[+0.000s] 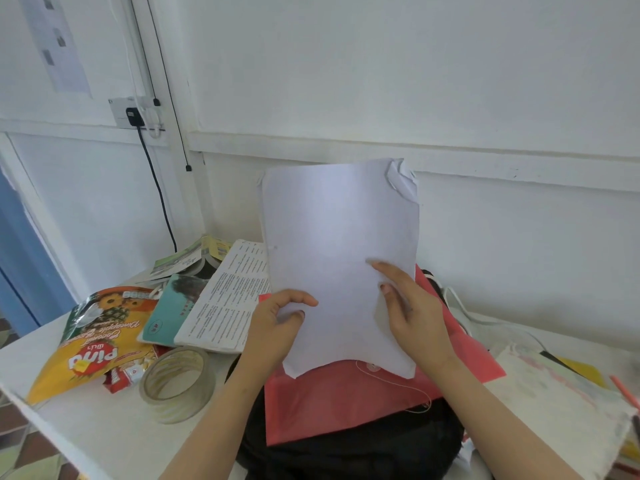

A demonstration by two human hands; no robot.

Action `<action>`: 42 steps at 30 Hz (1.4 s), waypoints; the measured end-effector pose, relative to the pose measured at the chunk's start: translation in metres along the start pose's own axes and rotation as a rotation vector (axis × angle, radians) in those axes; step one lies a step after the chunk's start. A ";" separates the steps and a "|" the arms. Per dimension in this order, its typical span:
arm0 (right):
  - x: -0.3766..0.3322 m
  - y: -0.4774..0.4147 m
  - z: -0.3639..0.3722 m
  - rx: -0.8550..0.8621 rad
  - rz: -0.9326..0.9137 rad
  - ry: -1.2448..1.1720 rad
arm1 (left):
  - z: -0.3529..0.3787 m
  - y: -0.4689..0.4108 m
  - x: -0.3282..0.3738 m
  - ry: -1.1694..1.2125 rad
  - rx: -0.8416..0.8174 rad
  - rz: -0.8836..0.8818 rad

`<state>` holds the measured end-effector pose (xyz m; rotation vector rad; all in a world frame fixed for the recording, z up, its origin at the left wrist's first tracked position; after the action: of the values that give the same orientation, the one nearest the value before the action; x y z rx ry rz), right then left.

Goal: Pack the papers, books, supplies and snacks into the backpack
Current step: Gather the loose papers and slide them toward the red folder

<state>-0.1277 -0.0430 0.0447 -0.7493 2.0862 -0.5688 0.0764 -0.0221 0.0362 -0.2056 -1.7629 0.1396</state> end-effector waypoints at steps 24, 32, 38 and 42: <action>-0.032 0.114 -0.037 0.640 0.805 -0.330 | 0.012 0.049 -0.021 -0.433 -0.540 -0.157; -0.060 0.125 -0.054 0.748 0.901 -0.391 | 0.005 0.074 0.024 -0.220 -0.459 0.095; -0.083 0.140 -0.048 0.777 0.913 -0.327 | 0.013 0.099 0.017 -0.205 -0.845 -0.019; -0.096 0.158 -0.037 0.787 0.962 -0.201 | 0.018 0.108 -0.012 -0.403 -0.734 0.136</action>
<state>-0.1605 0.1412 0.0201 0.6048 1.5674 -0.6287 0.0679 0.0814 -0.0013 -0.8767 -2.1387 -0.4058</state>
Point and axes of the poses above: each hand's wrist, its own y-axis away from the middle knuckle, its own z-axis out of the palm, x = y × z, the point moved 2 cm from there along -y, towards the middle knuckle, and after that the axes turned 14 degrees about -x, right-handed, at the moved point
